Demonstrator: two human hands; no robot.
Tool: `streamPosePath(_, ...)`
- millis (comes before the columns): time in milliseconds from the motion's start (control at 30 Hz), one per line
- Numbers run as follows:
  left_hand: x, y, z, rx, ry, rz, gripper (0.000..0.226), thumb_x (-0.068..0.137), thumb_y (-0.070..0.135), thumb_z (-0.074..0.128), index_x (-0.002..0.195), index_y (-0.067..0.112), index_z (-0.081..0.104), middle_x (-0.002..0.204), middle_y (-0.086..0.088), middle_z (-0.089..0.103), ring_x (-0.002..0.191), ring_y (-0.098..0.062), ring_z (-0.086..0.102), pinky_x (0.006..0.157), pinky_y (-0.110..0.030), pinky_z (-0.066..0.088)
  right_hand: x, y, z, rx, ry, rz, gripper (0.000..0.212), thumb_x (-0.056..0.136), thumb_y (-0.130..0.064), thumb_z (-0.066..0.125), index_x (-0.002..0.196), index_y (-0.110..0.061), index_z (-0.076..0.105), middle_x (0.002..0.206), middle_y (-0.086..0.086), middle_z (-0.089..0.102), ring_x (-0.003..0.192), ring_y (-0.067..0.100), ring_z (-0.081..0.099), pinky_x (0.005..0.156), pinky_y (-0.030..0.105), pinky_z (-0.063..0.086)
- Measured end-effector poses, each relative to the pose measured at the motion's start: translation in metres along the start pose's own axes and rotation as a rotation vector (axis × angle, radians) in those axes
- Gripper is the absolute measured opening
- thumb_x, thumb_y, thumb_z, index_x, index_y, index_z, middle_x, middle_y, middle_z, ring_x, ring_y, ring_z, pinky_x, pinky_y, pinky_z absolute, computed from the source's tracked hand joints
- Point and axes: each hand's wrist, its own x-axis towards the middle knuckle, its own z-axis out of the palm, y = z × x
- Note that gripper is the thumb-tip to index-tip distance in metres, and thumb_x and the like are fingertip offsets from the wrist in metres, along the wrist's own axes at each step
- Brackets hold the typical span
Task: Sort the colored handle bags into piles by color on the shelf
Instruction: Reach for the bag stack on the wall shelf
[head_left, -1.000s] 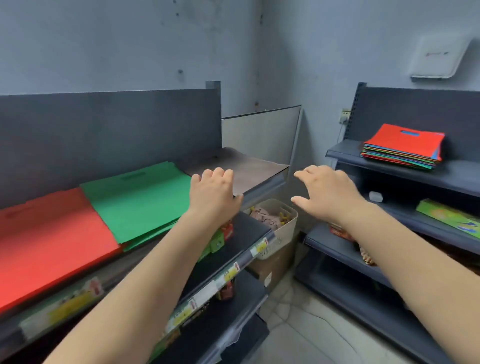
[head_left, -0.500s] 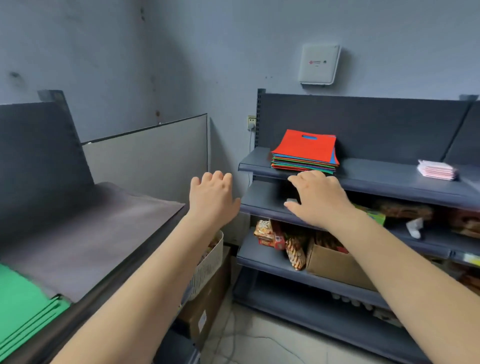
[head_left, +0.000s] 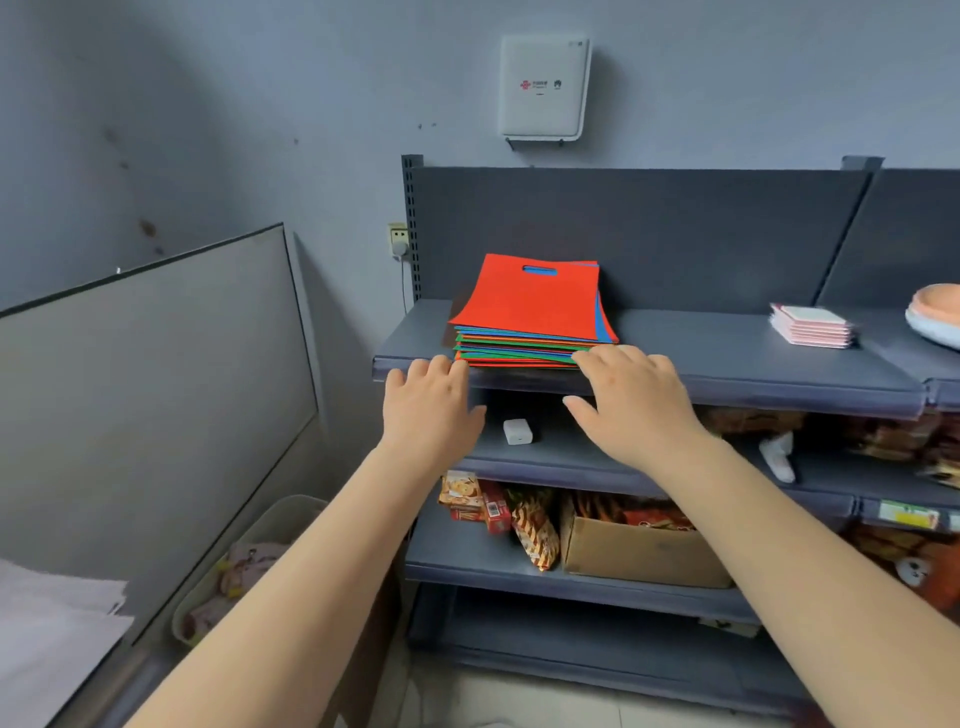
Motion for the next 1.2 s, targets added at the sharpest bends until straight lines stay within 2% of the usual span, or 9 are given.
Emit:
streamPosePath(333,0.114,0.030,0.066,-0.005,-0.007,0.001,0.038,0.092,0.045,0.047,0.118,0.017,0.047,0.124,-0.001,0.054,0.116,-0.025,0.048,0.091,-0.037,0.033,0.092,0.073,0.070,0.047,-0.037,0.003,0.051,0.096,-0.046,0.042,0.139,-0.018,0.039,0.136,0.000,0.048,0.125,0.021,0.042,0.099,0.038,0.035)
streamPosePath(633,0.195,0.047,0.122,-0.015,-0.065,-0.053,0.044,0.095,0.046,0.041,0.126,0.016,0.048,0.127,-0.002,0.053,0.117,-0.027,0.046,0.095,-0.036,0.032,0.163,0.127,0.135,0.097,-0.131,-0.013,0.051,0.097,-0.047,0.041,0.140,-0.019,0.039,0.139,0.001,0.047,0.127,0.022,0.042,0.102,0.039,0.033)
streamPosePath(767,0.222,0.044,0.142,-0.034,-0.100,-0.112,0.047,0.095,0.051,0.038,0.125,0.016,0.051,0.127,-0.003,0.054,0.118,-0.028,0.046,0.097,-0.038,0.032,0.185,0.138,0.155,0.159,-0.178,0.039,0.050,0.098,-0.046,0.038,0.137,-0.016,0.042,0.133,0.005,0.049,0.121,0.025,0.045,0.097,0.039,0.037)
streamPosePath(867,0.238,0.038,0.157,-0.066,-0.123,-0.165,0.048,0.096,0.053,0.034,0.119,0.017,0.055,0.122,-0.004,0.057,0.116,-0.028,0.048,0.096,-0.039,0.032,0.202,0.143,0.168,0.238,-0.211,0.104,0.049,0.098,-0.047,0.037,0.131,-0.012,0.047,0.125,0.008,0.051,0.115,0.026,0.048,0.093,0.038,0.040)
streamPosePath(967,0.246,0.036,0.169,-0.104,-0.115,-0.154,0.046,0.096,0.053,0.034,0.110,0.017,0.059,0.113,-0.004,0.060,0.110,-0.028,0.051,0.092,-0.038,0.033,0.217,0.149,0.179,0.354,-0.224,0.201,0.049,0.097,-0.047,0.040,0.122,-0.007,0.053,0.113,0.009,0.051,0.105,0.027,0.052,0.081,0.034,0.041)
streamPosePath(1067,0.247,0.037,0.176,-0.167,-0.066,-0.083,0.043,0.097,0.049,0.038,0.113,0.016,0.061,0.108,-0.004,0.063,0.105,-0.029,0.053,0.090,-0.037,0.033,0.230,0.157,0.190,0.456,-0.247,0.337,0.047,0.095,-0.049,0.045,0.109,-0.006,0.058,0.106,0.010,0.053,0.099,0.029,0.055,0.079,0.036,0.043)
streamPosePath(1200,0.254,0.041,0.178,-0.239,-0.094,0.071,0.046,0.097,0.049,0.038,0.121,0.017,0.059,0.112,-0.001,0.063,0.105,-0.026,0.052,0.091,-0.035,0.035,0.242,0.168,0.205,0.581,-0.265,0.493,0.043,0.090,-0.050,0.055,0.079,-0.008,0.058,0.082,0.005,0.059,0.078,0.025,0.055,0.058,0.030,0.034)
